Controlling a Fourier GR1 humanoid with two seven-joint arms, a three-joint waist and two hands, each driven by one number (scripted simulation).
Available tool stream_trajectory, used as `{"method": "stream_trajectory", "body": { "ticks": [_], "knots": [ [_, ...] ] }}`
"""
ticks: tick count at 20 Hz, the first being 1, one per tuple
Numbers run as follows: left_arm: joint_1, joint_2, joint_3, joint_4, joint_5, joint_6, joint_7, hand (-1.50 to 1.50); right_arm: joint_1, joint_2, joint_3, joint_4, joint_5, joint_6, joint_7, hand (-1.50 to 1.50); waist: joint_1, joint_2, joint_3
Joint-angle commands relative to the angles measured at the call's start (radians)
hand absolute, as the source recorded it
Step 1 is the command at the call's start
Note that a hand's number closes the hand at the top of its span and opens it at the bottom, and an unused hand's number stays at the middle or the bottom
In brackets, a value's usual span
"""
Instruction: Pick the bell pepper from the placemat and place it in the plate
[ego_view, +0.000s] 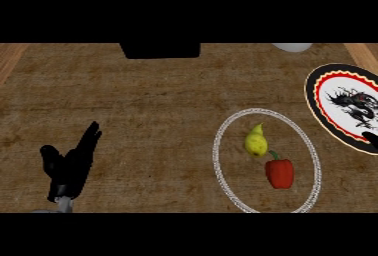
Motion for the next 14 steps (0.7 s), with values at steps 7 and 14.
{"method": "stream_trajectory", "body": {
  "ticks": [7, 14],
  "knots": [
    [-0.001, -0.052, -0.042, 0.022, -0.02, -0.012, 0.025, 0.0, 0.197, -0.217, 0.087, -0.232, 0.137, 0.179, 0.245, -1.5, 0.008, 0.009, -0.012],
    [0.008, -0.114, -0.079, -0.013, -0.058, 0.047, 0.066, 0.0, 0.211, -0.304, 0.153, -0.402, 0.211, 0.27, 0.505, -1.5, 0.018, 0.007, -0.01]
  ]
}}
